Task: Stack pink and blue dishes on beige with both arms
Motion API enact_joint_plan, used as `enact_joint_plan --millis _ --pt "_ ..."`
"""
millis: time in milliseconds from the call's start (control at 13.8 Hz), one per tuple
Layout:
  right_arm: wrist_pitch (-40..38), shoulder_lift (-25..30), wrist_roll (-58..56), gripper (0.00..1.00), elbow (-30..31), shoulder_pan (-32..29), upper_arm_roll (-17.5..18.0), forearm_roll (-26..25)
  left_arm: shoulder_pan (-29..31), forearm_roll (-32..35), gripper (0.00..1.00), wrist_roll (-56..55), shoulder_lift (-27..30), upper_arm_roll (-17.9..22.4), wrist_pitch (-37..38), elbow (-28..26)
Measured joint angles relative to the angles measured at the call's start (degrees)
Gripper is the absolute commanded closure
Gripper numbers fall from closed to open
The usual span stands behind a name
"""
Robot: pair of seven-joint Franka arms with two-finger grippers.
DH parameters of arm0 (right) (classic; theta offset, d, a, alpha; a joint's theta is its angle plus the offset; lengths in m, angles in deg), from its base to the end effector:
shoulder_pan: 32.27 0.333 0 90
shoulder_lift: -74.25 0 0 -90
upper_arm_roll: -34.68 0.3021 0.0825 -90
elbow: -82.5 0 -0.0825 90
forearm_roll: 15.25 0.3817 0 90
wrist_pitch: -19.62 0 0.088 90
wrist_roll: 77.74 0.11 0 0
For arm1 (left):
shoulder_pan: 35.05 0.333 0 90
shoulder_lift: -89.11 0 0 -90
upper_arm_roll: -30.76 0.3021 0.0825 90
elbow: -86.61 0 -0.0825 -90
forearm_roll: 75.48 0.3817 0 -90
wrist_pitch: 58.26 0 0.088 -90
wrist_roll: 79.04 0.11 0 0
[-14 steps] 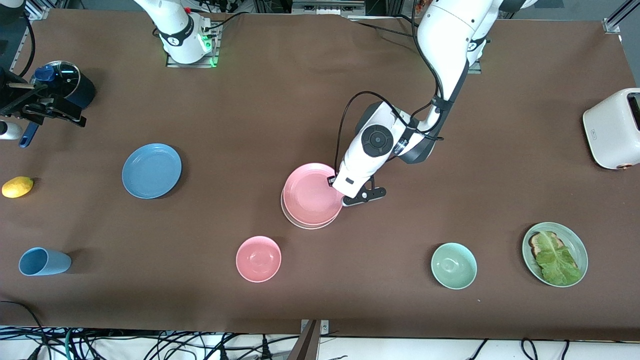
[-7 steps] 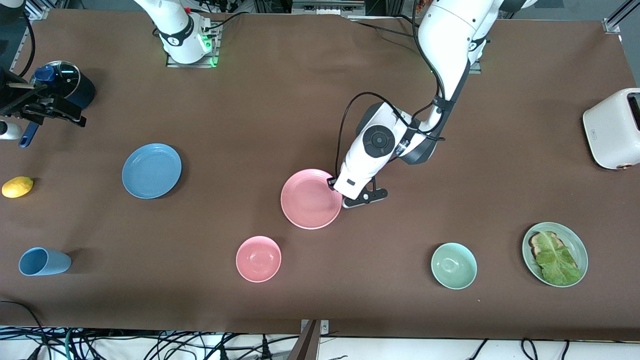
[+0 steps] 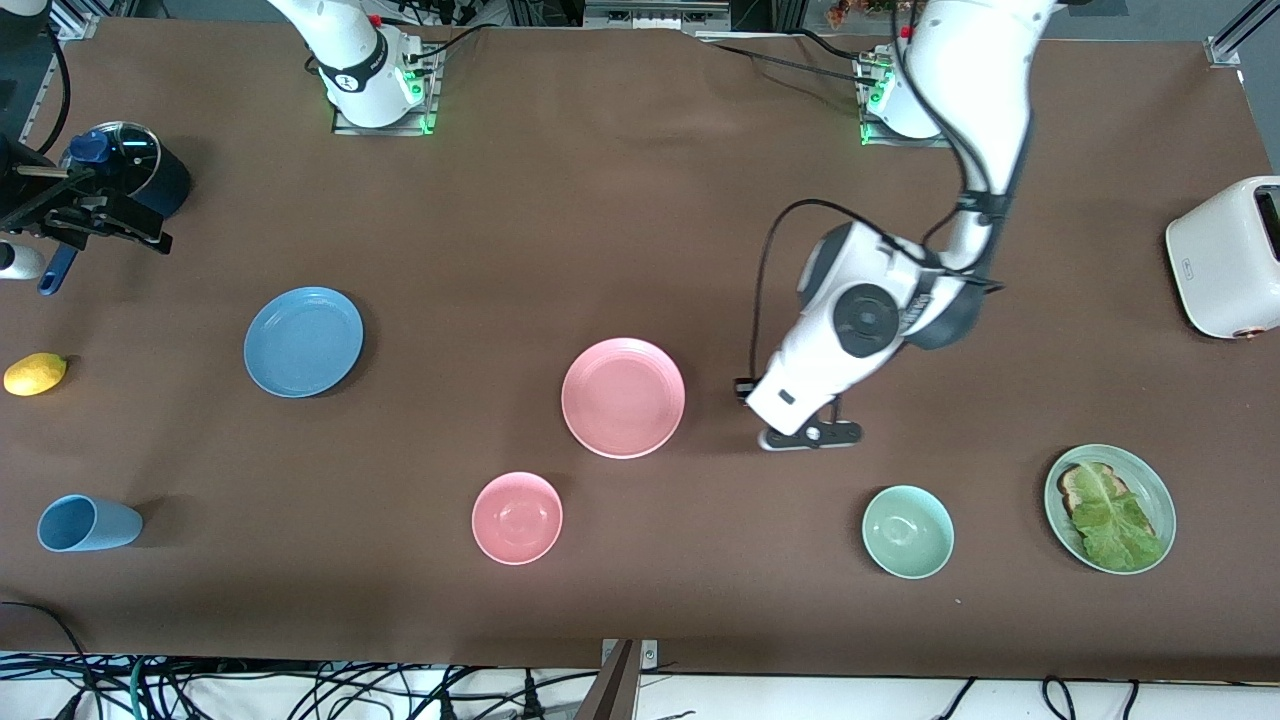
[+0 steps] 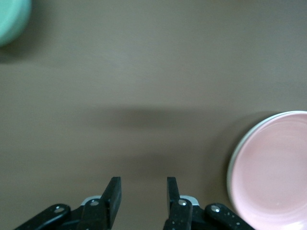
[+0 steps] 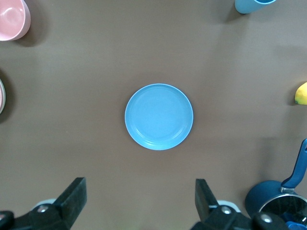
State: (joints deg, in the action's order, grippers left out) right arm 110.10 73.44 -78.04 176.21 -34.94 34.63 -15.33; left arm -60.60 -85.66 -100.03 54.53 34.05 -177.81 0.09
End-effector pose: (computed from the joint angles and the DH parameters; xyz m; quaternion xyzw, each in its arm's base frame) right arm 0.5532 -0.0264 0.5701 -0.9992 0.0211 0.0353 0.0002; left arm 0.6367 -0.2769 0.2970 0.9977 0.0289 -0.0340 0.0514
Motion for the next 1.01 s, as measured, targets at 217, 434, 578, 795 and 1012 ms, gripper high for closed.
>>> enact_joint_plan --millis 217,434,578,795,1012 --pt "0.0 0.0 0.0 0.00 0.0 0.0 -0.3 0.0 6.1 1.6 0.53 10.3 3.7 0.1 6.8 -0.1" --pt "0.0 0.0 0.0 0.00 0.2 -0.1 -0.4 0.0 11.4 4.1 0.53 18.8 6.5 0.2 10.8 -0.1" --pt "0.0 -0.1 0.1 0.00 0.4 -0.1 -0.6 0.0 15.0 4.4 0.47 24.1 8.0 0.2 12.9 -0.1" --pt "0.1 -1.2 0.1 0.00 0.9 -0.2 -1.8 -0.1 21.0 4.5 0.42 32.7 9.7 0.3 15.0 -0.1" --pt "2.5 -4.6 0.1 0.00 2.0 -0.5 -3.3 -0.2 24.7 7.9 0.28 36.1 11.7 0.2 17.3 -0.1"
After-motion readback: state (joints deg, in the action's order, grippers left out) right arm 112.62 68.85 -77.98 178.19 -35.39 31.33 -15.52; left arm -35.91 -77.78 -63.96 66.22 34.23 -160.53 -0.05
